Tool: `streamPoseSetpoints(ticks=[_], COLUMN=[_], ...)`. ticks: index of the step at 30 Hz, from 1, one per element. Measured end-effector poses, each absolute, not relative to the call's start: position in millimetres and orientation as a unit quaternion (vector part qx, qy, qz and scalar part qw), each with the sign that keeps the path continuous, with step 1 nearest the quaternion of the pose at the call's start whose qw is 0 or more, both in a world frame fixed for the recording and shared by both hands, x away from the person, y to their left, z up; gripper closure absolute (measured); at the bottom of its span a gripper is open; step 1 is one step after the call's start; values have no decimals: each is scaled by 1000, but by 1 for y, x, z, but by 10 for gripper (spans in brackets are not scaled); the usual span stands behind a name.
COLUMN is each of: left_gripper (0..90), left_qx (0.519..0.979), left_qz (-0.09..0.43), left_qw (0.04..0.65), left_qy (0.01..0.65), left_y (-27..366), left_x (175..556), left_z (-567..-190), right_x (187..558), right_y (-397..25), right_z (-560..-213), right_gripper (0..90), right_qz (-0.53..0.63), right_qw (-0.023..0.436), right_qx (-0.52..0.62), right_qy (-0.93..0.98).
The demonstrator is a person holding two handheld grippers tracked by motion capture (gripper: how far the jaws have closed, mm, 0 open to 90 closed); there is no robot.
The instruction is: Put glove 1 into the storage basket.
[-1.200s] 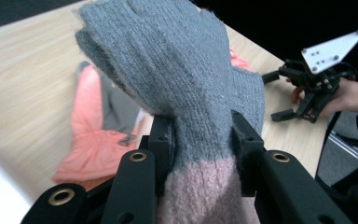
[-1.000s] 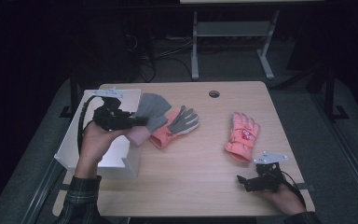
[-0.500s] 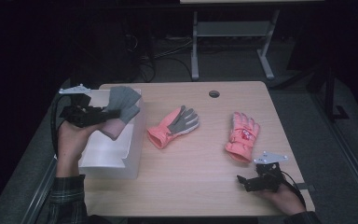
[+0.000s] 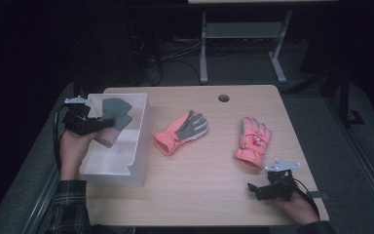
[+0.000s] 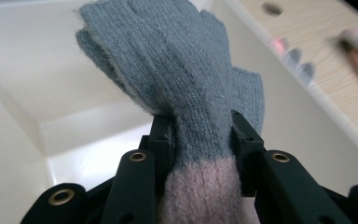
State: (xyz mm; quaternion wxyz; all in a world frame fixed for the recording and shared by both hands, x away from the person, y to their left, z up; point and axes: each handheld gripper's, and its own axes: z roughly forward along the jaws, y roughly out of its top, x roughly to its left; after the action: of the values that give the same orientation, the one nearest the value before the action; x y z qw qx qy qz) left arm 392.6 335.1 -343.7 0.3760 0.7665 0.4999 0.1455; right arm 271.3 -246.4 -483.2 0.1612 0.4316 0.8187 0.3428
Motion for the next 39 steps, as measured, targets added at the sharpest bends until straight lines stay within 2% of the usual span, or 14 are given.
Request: streamPoseSetpoints(ticks=[5, 9, 12, 22, 29, 33, 39], left_gripper=[669, 669, 668, 664, 656, 611, 447], left_qx=[774, 780, 776, 789, 787, 788, 793], left_qz=[134, 141, 129, 136, 115, 118, 130], left_qw=[348, 324, 335, 278, 259, 249, 233], left_qy=[512, 516, 518, 531, 548, 550, 547], left_y=[338, 336, 336, 335, 336, 334, 330], left_x=[406, 409, 412, 420, 424, 424, 426], left_z=[-371, -378, -384, -406, -420, -423, -426], right_x=[271, 271, 271, 271, 271, 271, 271], right_y=[-246, -246, -246, -247, -247, -247, -247], right_z=[-483, -483, -483, -483, -483, -483, -483], right_gripper=[0, 0, 0, 0, 0, 0, 0], right_qz=[343, 343, 343, 343, 343, 343, 343], right_qw=[161, 161, 161, 162, 162, 162, 162], right_qx=[432, 432, 432, 432, 432, 432, 432], right_qy=[819, 819, 819, 819, 819, 819, 819])
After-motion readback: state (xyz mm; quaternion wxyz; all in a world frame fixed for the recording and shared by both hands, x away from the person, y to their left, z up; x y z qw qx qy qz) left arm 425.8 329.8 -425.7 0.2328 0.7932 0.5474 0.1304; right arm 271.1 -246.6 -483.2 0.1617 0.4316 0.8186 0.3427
